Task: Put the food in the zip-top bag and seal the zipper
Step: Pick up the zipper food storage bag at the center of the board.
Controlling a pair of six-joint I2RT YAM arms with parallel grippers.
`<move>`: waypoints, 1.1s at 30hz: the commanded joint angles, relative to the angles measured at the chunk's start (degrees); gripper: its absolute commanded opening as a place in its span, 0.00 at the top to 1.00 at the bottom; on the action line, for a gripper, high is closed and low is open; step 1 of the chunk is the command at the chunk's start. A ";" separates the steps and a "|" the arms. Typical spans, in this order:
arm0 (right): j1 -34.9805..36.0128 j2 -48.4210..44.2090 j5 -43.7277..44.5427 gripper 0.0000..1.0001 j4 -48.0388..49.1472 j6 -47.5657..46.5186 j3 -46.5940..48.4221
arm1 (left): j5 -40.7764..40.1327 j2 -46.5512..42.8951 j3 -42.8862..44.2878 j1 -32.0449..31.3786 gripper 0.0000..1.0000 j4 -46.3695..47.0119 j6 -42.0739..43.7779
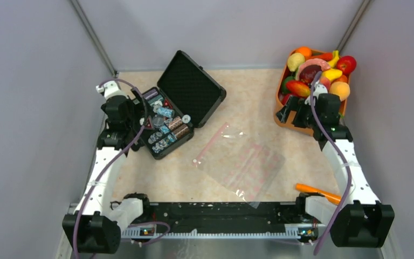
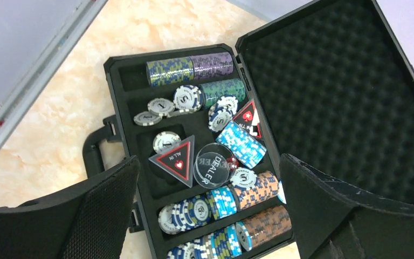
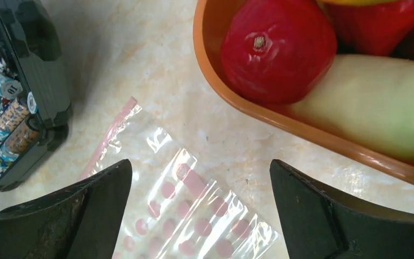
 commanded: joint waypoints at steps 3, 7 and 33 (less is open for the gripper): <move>1.38 -0.43 -7.61 0.04 2.13 1.76 -0.60 | -2.08 -2.55 0.95 0.16 0.01 -3.83 -9.95; 9.79 -0.30 -4.79 0.06 -3.02 -0.78 1.12 | 13.97 -9.94 -7.11 0.58 0.01 8.26 -6.78; 29.88 23.55 7.49 0.17 10.17 -9.60 3.07 | 49.03 -15.76 -13.10 0.37 0.01 8.21 -0.36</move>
